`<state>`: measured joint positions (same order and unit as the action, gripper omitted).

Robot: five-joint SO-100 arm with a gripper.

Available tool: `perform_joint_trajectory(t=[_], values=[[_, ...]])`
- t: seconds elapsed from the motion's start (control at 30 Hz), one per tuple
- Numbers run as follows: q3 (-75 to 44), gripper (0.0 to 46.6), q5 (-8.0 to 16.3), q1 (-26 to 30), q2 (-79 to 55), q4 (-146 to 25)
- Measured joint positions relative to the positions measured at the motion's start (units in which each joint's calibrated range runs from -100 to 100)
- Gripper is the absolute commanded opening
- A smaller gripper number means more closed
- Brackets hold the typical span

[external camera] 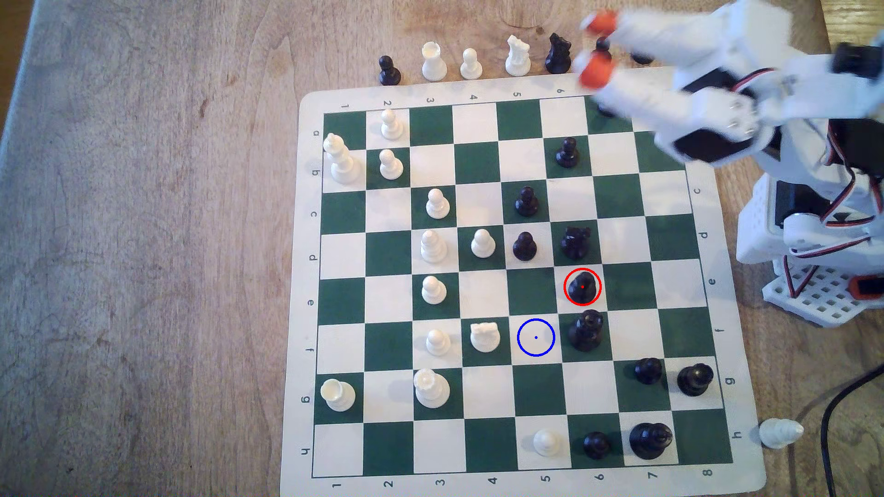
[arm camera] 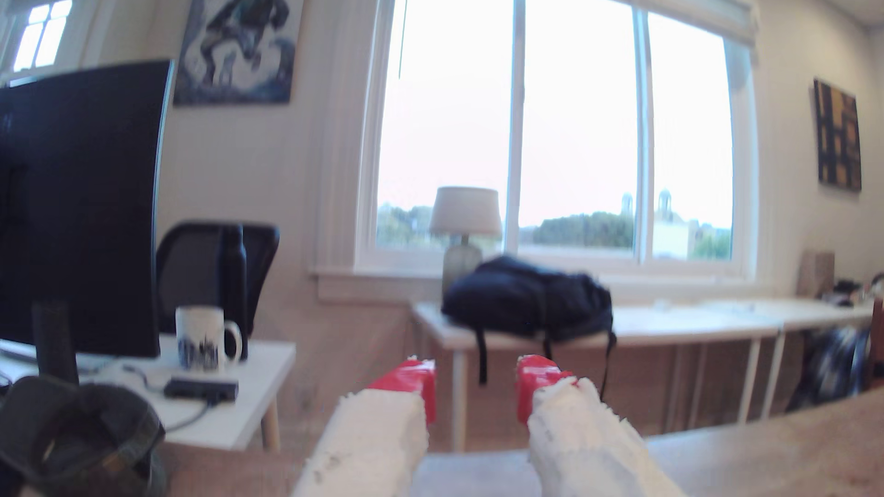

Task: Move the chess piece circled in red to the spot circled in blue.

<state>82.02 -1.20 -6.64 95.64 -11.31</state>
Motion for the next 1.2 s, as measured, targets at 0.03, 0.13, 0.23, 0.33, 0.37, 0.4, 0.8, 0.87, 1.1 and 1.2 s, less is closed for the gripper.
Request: perform_joint_trajectory(t=[0.03, 0.13, 0.23, 0.33, 0.37, 0.4, 0.8, 0.87, 1.1, 1.2], values=[[-0.72, 5.4, 0.00, 0.15, 0.17, -5.58], [-1.81, 1.3, 0.00, 0.22, 0.00, -17.13], [-4.88, 4.3, 0.20, 1.47, -0.92, -30.12], [-8.95, 10.6, 0.29, 2.80, -4.19, -38.17], [-11.39, 11.7, 0.83, 3.69, -6.20, -43.51], [-12.02, 12.5, 0.98, 3.98, -7.04, -45.34], [-14.28, 14.3, 0.88, 12.02, -19.19, -57.77], [-14.28, 14.3, 0.59, 12.17, -20.70, -57.77], [-14.19, 13.4, 0.34, 13.86, -25.39, -58.17], [-14.28, 13.1, 0.34, 14.38, -26.98, -57.37]])
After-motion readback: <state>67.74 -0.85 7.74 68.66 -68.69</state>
